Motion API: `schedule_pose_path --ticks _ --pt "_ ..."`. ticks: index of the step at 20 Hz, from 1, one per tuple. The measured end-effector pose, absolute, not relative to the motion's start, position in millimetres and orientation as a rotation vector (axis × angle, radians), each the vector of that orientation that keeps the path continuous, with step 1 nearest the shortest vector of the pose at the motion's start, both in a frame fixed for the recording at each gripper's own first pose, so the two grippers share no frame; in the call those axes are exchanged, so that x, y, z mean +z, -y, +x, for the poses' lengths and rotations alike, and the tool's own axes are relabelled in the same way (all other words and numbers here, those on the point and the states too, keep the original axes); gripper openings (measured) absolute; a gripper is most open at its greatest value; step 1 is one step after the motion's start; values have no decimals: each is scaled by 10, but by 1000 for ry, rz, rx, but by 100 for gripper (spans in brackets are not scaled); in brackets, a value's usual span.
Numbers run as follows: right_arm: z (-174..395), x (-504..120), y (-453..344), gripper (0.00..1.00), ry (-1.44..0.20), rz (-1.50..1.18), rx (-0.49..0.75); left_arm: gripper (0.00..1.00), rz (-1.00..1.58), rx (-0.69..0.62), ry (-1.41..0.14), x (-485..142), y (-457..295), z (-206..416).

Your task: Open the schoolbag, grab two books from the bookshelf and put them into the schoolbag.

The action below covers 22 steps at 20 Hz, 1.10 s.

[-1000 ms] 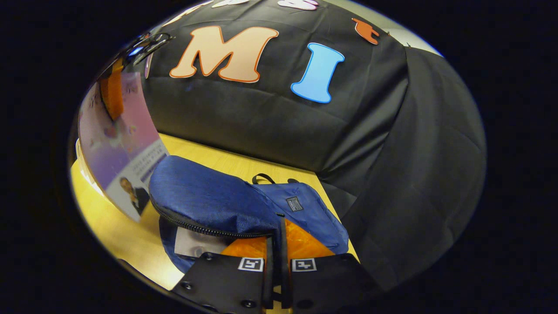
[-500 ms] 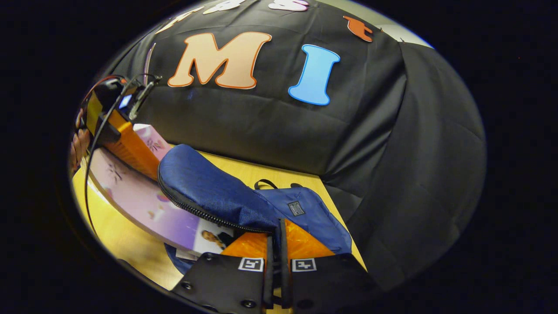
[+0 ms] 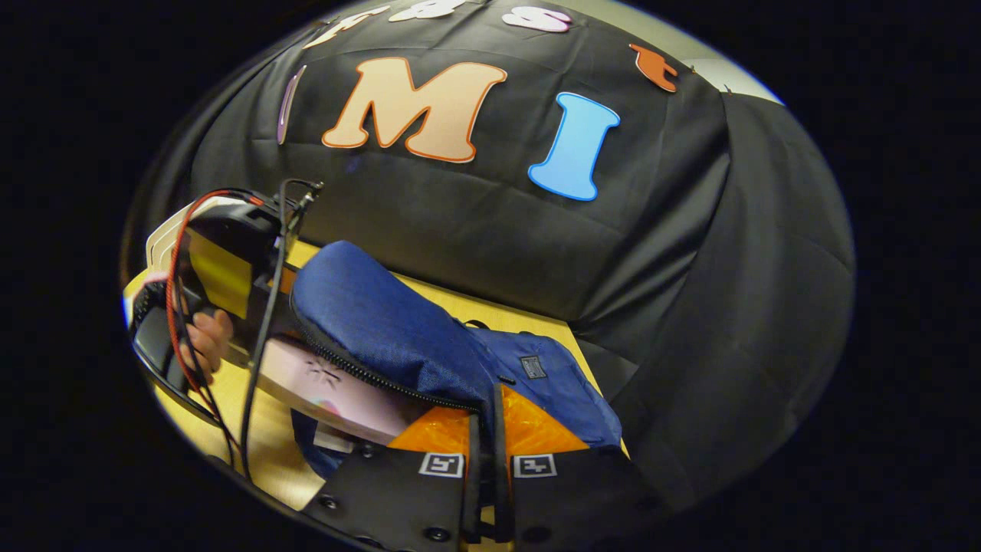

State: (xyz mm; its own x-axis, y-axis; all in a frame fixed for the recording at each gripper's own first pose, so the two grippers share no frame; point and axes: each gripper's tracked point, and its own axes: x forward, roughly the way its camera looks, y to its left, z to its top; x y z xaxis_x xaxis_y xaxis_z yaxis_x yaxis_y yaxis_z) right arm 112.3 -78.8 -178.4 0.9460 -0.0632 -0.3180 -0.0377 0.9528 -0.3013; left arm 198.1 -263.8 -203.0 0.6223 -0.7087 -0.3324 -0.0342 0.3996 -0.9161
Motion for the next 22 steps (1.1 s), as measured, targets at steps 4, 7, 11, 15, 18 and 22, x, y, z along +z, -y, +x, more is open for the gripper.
schedule_pose_path --ticks 4,7,11,15,18,22 --pt "1107 -1804 775 10 -339 -324 -26 37 -1101 -502 -785 -2237 2765 2101" --pt "1131 -1816 772 12 -344 -329 -29 39 -1129 -495 -791 -2328 2784 2089" --pt "1122 -1825 808 12 -350 -321 -41 44 -1041 -452 -836 -2359 2763 2051" --pt "1112 -1813 830 12 -356 -312 -32 65 -874 -428 -861 -2332 2548 1820" --pt "1074 -1894 811 15 -372 -307 8 82 -734 -382 -853 -2285 2262 1562" --pt "1048 -1957 747 25 -385 -310 41 79 -644 -300 -819 -2113 1909 1274"
